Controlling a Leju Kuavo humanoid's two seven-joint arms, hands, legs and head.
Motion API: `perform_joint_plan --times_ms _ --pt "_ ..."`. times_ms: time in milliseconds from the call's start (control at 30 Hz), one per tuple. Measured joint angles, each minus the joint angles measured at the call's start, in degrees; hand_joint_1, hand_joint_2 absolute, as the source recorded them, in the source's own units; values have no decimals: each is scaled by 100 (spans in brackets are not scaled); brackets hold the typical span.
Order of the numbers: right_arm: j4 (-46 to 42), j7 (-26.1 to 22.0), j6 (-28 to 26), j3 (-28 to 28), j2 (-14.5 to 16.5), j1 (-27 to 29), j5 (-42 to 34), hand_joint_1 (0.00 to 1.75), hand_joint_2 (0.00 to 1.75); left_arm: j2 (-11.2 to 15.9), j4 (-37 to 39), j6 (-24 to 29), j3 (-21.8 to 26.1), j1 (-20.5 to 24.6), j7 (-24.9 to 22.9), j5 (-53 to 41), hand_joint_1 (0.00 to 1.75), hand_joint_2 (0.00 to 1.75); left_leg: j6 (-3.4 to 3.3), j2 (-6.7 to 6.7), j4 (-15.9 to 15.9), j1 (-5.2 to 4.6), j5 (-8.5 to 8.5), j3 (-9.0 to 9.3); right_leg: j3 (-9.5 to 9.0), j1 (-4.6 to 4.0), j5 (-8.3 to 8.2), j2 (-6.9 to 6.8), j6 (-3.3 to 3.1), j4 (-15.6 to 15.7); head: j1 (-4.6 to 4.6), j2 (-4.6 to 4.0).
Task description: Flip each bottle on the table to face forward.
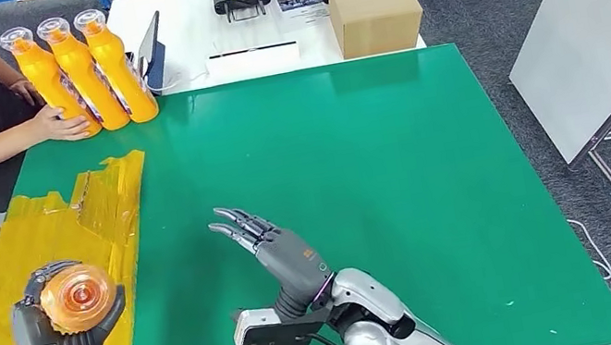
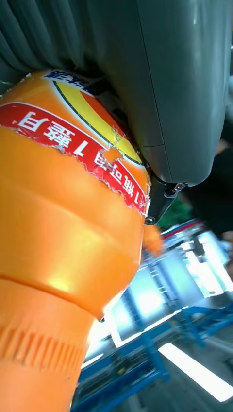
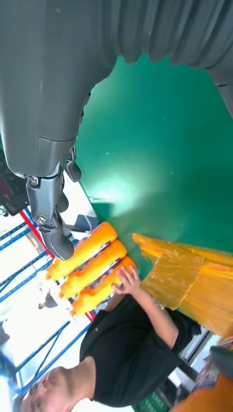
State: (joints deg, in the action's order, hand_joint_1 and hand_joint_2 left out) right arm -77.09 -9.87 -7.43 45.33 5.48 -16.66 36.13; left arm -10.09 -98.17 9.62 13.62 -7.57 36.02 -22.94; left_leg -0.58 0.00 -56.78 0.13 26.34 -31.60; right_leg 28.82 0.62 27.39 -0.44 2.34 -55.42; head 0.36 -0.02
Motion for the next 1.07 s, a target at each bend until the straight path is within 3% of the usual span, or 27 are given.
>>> perform_joint_plan --times_ms 100,167,267,333,500,767,800,900,933,1067 --pt "-81 -11 14 0 -36 0 -7 0 175 44 216 440 104 113 -23 -560 175 175 0 1 0 0 0 1 0 0 0 0 0 0 0 0" --pt "-138 -61 25 -1 -67 0 -63 0 175 89 415 1104 133 177 -173 -1504 175 175 0 1 0 0 0 0 0 1 0 0 0 0 1 0" --pt "-240 -176 78 -8 -134 -11 -249 0 175 202 904 2314 115 287 -767 -3476 175 175 0 1 0 -2 0 0 0 2 0 0 0 0 1 0" --pt "-287 -221 130 -16 -182 -37 -361 0 175 309 1361 2740 44 371 -1207 -4485 175 175 0 1 0 -2 0 0 0 2 0 0 0 0 1 0" --pt "-317 -239 219 -22 -247 -167 -487 0 175 546 2617 2928 -322 604 -1848 -5737 175 175 0 2 0 -2 0 1 -1 2 -1 1 1 0 -1 0" --pt "-319 -239 268 -20 -257 -242 -546 0 175 738 3524 2882 -806 889 -2229 -6158 175 175 0 -14 1 -3 0 10 -18 2 0 -8 0 0 -1 0" --pt "-319 -239 273 -20 -257 -244 -549 0 175 757 3568 2875 -834 914 -2244 -6179 143 175 0 -14 1 -3 0 16 -23 2 0 -8 0 0 -2 0" --pt "-319 -239 297 -19 -256 -255 -562 0 175 822 3675 2797 -913 976 -2265 -6203 12 44 0 -17 3 -3 -1 30 -39 2 0 -9 0 0 -1 0" --pt "-319 -239 306 -17 -256 -262 -566 0 175 847 3707 2738 -929 997 -2246 -6158 0 0 0 -18 3 -3 -1 37 -46 2 0 -11 -1 0 -2 0" --pt "-319 -239 324 -11 -255 -286 -576 0 175 936 3790 2428 -949 1082 -2005 -5684 0 0 0 -25 5 -3 -2 65 -76 1 1 -21 -1 0 -1 0"
